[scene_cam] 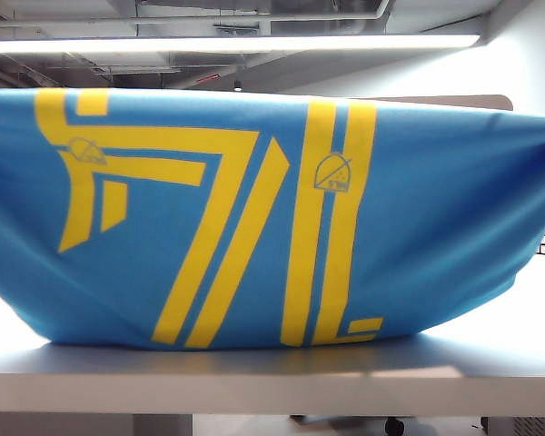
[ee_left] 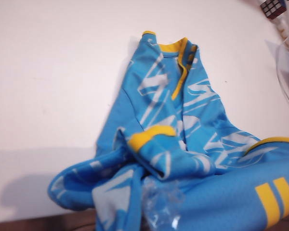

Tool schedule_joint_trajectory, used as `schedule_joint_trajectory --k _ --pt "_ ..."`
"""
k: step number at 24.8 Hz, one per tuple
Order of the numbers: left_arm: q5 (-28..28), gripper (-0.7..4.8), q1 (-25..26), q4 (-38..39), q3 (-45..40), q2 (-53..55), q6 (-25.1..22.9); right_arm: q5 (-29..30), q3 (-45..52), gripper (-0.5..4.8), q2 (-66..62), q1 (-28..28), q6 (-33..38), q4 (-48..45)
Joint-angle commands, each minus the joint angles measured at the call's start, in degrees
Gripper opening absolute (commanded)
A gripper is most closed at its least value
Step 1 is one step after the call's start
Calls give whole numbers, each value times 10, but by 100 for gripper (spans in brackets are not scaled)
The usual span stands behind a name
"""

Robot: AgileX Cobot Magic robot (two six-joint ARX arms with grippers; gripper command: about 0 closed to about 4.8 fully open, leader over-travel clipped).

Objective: Fold the bottom side of the soccer jersey horizontally towards the center, about one-third of the way, then fold the sleeve back towards the center, creating a straight line along the edge of the the soccer jersey, and finally fold the bottom of the soccer jersey up towards the top, creating a neat rectangle.

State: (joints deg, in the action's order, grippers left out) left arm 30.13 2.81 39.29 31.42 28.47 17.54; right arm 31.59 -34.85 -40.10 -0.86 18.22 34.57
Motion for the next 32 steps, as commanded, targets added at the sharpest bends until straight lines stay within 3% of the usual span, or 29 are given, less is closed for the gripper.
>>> schedule_joint_trajectory --k 1,7,13,14,15,16,17,18,19,20,23,28,29,30,31,32 --pt "-16 -6 2 -113 2 71 -1 -17 -5 -2 -53 -4 41 -129" --pt "-12 -6 2 -344 37 288 31 -17 -80 -2 -255 -3 59 -266" --pt "2 -6 1 -438 179 558 30 3 -241 -2 -495 -3 57 -337" --pt "7 -4 2 -445 234 631 31 19 -307 6 -570 -3 56 -343" --pt "11 30 2 -446 265 670 30 33 -334 42 -601 -3 56 -349" --pt "17 113 2 -446 290 698 26 47 -360 108 -628 -4 56 -351" --pt "32 250 3 -444 317 725 24 61 -391 203 -657 -5 56 -348" --pt "43 351 3 -442 337 744 27 70 -415 267 -676 -9 61 -342" --pt "51 408 5 -441 351 757 30 89 -438 291 -692 -11 70 -336" --pt "62 410 10 -436 362 763 30 98 -449 290 -697 -12 70 -334" --pt "59 398 12 -438 367 758 26 110 -461 273 -691 -19 68 -344" --pt "57 290 22 -424 365 683 8 106 -459 237 -607 -26 -6 -269" --pt "57 252 23 -402 363 645 -4 104 -459 187 -573 -26 -48 -222" --pt "56 180 23 -389 361 621 -17 102 -459 143 -558 -26 -70 -200" --pt "59 14 23 -370 352 581 -46 85 -458 42 -525 -25 -108 -156" --pt "57 -4 23 -361 345 554 -61 75 -458 30 -506 -24 -127 -132"
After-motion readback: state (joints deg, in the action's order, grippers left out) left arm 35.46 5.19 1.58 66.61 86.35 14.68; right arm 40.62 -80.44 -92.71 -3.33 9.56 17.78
